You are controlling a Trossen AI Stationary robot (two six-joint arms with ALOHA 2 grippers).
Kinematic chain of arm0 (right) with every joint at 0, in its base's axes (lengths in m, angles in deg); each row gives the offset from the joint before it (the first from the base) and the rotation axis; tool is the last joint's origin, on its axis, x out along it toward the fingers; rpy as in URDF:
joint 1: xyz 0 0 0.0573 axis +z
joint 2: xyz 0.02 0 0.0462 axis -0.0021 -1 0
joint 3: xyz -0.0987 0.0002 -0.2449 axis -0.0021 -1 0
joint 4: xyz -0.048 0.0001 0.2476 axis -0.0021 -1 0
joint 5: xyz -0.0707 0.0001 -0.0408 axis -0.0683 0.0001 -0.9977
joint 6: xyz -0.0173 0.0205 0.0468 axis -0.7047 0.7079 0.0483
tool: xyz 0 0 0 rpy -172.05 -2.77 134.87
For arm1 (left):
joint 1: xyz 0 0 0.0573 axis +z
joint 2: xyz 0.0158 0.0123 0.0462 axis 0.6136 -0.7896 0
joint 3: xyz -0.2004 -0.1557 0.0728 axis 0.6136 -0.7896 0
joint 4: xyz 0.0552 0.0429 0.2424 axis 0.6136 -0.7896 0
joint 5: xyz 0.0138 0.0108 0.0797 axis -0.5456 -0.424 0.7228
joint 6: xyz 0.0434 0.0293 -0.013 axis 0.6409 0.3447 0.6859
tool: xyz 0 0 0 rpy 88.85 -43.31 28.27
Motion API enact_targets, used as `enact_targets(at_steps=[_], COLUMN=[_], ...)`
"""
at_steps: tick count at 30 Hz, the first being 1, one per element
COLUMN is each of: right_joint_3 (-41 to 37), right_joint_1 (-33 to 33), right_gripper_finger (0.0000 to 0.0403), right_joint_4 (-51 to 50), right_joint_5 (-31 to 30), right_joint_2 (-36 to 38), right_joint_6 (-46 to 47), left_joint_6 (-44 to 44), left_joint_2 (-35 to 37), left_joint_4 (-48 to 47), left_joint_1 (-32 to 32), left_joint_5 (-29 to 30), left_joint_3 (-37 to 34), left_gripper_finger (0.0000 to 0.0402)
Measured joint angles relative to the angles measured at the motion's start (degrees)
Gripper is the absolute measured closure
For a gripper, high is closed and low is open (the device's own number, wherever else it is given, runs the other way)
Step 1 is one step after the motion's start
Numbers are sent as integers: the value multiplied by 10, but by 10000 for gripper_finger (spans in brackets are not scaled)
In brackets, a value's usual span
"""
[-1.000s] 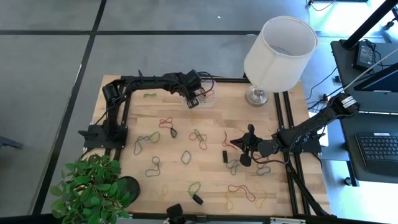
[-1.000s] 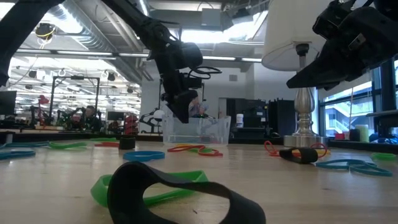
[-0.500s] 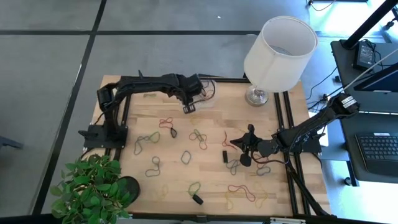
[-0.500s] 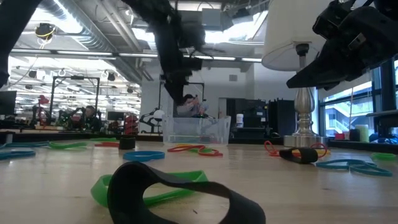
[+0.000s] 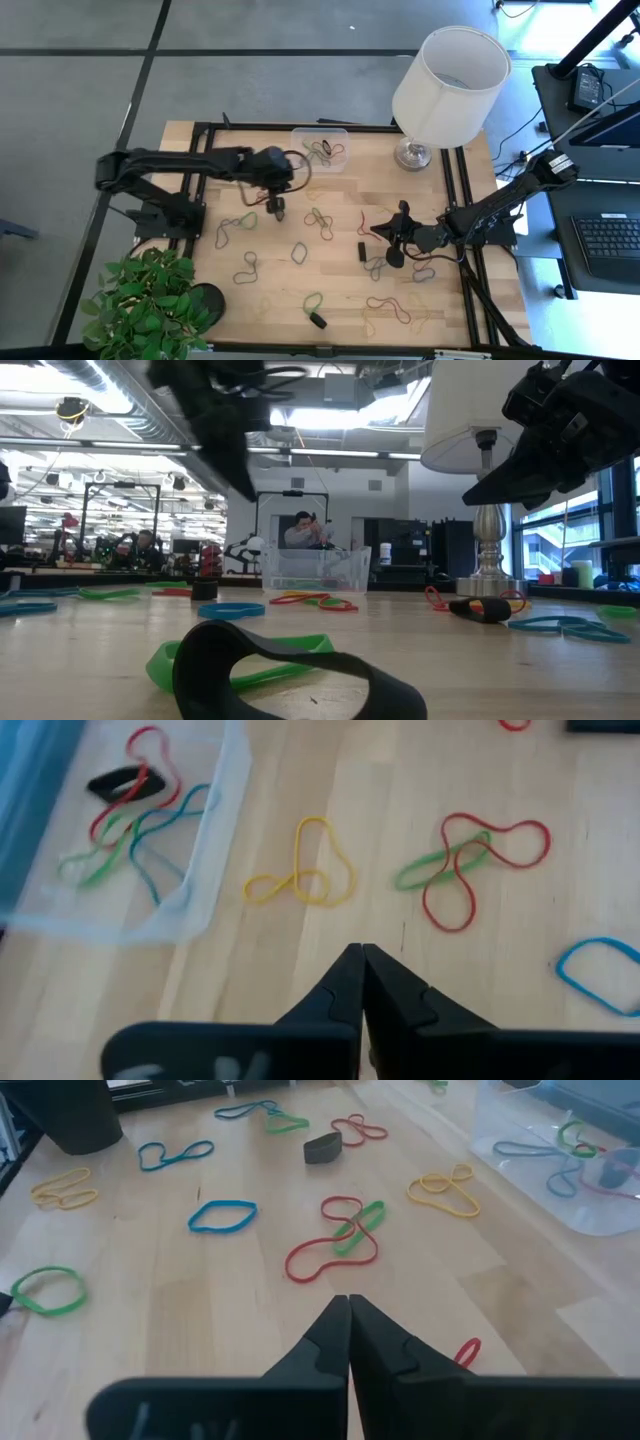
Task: Pick and place rubber bands into bin
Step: Put the blue rubber band into the transparent bin
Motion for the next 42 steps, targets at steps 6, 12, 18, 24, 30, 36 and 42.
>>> enact_targets(at_steps=[6,12,18,24,30,36,42], right_joint_3=[17,133,253,287,286,286,286], right_joint_1=[23,62,84,89,84,69,55], right_gripper_finger=[401,401,401,388,347,288,238], right_joint_4=[-52,-313,-497,-514,-531,-518,-483], right_joint_5=[4,23,88,173,206,206,206], right_joint_2=[0,-18,-81,-147,-199,-247,-290], right_joint_6=[55,186,278,245,226,172,114], left_joint_6=[-32,-45,-60,-66,-64,-64,-64], left_joint_2=[113,183,217,219,219,219,219], left_joint_4=[57,81,108,121,137,145,157], left_joint_1=[-14,-31,-52,-73,-81,-81,-81], left_joint_5=[0,1,1,2,2,6,8], left_joint_3=[-133,-210,-249,-251,-251,-251,-251], left_gripper_finger=[399,400,400,399,399,400,398])
